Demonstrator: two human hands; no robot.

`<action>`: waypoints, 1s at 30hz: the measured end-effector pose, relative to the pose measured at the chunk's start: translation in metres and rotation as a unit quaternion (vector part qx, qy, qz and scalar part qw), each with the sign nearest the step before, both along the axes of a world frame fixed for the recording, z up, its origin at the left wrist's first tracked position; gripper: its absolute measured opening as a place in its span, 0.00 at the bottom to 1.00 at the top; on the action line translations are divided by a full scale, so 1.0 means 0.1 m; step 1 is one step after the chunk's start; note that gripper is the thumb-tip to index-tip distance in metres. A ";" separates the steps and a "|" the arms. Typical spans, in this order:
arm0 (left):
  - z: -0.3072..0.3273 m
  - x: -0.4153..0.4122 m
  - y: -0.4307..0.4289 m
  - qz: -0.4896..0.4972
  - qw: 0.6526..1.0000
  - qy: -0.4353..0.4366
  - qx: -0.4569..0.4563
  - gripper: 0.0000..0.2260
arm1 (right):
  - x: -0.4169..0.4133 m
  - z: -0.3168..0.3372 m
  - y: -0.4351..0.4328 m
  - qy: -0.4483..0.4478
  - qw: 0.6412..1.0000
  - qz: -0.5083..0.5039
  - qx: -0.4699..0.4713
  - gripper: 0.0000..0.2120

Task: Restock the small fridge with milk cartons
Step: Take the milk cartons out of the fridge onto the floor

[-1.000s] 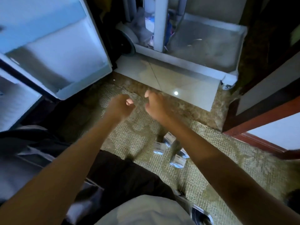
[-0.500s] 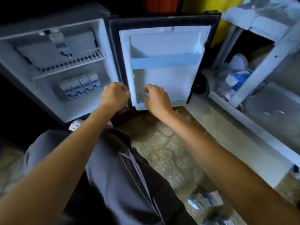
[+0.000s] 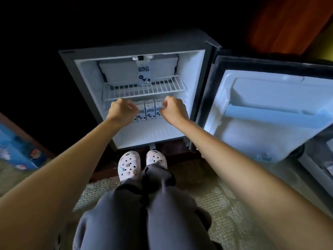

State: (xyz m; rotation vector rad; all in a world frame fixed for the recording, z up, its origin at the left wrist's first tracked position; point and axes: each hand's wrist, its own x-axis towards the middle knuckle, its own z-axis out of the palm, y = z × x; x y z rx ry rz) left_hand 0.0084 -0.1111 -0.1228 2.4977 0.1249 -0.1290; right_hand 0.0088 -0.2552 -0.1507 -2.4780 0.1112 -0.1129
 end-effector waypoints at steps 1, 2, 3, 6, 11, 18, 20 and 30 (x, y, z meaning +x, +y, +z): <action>-0.02 0.13 0.04 0.006 1.000 0.000 -0.005 0.11 | 0.16 -0.03 0.02 -0.003 1.000 -0.002 0.000 0.09; -0.06 0.26 0.08 0.011 1.000 -0.002 -0.007 0.11 | 0.31 -0.07 0.04 -0.007 1.000 -0.006 0.001 0.10; -0.09 0.38 0.10 0.014 1.000 -0.009 -0.008 0.12 | 0.46 -0.10 0.06 -0.011 1.000 -0.012 0.007 0.11; -0.23 0.76 0.12 0.009 0.999 -0.033 -0.035 0.12 | 0.92 -0.22 0.13 -0.034 0.996 -0.055 0.060 0.13; -0.41 1.31 0.08 -0.002 0.994 -0.031 -0.108 0.13 | 1.55 -0.42 0.32 -0.090 0.979 -0.075 0.165 0.21; -0.58 1.64 0.11 0.010 0.987 -0.074 -0.141 0.15 | 2.03 -0.53 0.44 -0.065 0.986 -0.074 0.131 0.31; -0.62 1.66 0.10 0.018 0.984 -0.097 -0.147 0.14 | 2.03 -0.52 0.44 -0.081 0.990 -0.072 0.089 0.30; -0.48 1.50 0.07 0.003 0.975 -0.139 -0.172 0.21 | 1.78 -0.53 0.38 -0.120 0.982 -0.013 0.146 0.20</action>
